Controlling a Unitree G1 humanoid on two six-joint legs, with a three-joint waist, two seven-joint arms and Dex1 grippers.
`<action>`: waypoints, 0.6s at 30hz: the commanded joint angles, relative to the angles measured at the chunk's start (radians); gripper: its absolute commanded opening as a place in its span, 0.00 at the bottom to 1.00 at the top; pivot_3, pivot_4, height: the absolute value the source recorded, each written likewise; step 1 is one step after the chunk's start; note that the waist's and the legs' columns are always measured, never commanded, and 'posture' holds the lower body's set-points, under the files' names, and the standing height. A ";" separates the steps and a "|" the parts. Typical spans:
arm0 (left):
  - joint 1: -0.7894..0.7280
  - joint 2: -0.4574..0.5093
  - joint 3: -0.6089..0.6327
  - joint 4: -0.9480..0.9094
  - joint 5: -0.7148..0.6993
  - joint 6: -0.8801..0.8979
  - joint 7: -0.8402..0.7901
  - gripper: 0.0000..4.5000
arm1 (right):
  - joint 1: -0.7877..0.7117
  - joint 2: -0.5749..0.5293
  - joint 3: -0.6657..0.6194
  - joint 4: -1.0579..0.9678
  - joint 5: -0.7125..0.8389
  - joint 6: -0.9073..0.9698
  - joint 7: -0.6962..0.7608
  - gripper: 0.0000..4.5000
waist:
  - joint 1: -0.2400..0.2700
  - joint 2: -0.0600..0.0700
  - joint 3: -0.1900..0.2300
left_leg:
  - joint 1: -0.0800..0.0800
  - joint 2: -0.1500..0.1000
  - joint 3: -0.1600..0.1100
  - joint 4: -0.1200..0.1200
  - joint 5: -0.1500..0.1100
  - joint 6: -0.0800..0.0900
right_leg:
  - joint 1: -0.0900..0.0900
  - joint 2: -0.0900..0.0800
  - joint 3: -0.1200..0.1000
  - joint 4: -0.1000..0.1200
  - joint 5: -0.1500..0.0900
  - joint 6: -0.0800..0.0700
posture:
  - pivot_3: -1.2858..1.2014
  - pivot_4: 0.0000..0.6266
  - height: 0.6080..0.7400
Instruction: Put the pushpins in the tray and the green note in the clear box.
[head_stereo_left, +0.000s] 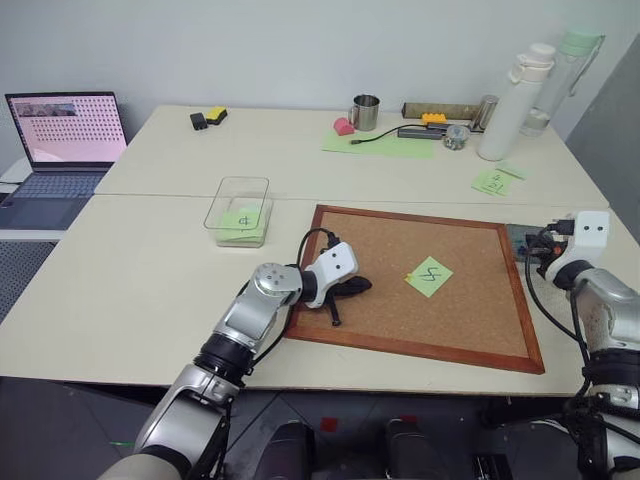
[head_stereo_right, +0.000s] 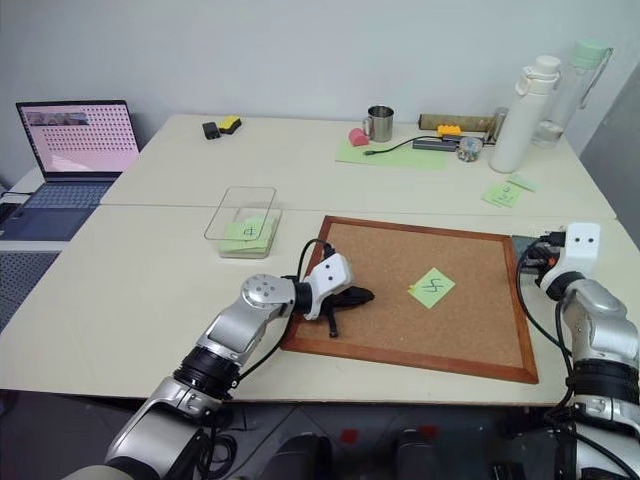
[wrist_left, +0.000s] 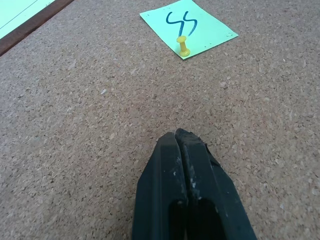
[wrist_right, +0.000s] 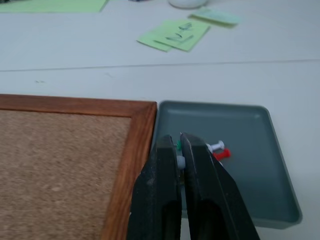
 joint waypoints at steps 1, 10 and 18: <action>0.031 0.015 -0.014 -0.016 0.016 0.034 0.003 0.00 | -0.062 -0.027 -0.012 0.101 -0.012 -0.085 0.029 0.12 | 0.000 0.000 0.000 | 0.000 0.000 0.000 0.000 0.000 0.000 | 0.000 0.000 0.000 0.000 0.000 0.000 | 0.52 0.24 1.00; 0.046 0.029 -0.006 -0.048 0.012 0.060 0.013 0.00 | -0.100 -0.040 -0.015 0.180 -0.004 -0.138 0.065 0.36 | -0.003 0.000 0.000 | 0.000 0.000 0.000 -0.001 0.000 0.000 | 0.000 0.000 0.000 0.000 0.000 0.000 | 0.52 0.24 1.00; 0.043 0.018 -0.013 -0.046 0.011 0.063 0.018 0.00 | -0.071 -0.032 -0.025 0.111 0.020 -0.136 0.087 0.36 | -0.003 0.000 0.000 | 0.000 0.000 0.000 -0.001 0.000 0.000 | 0.000 0.000 0.000 0.000 0.000 0.000 | 0.52 0.24 1.00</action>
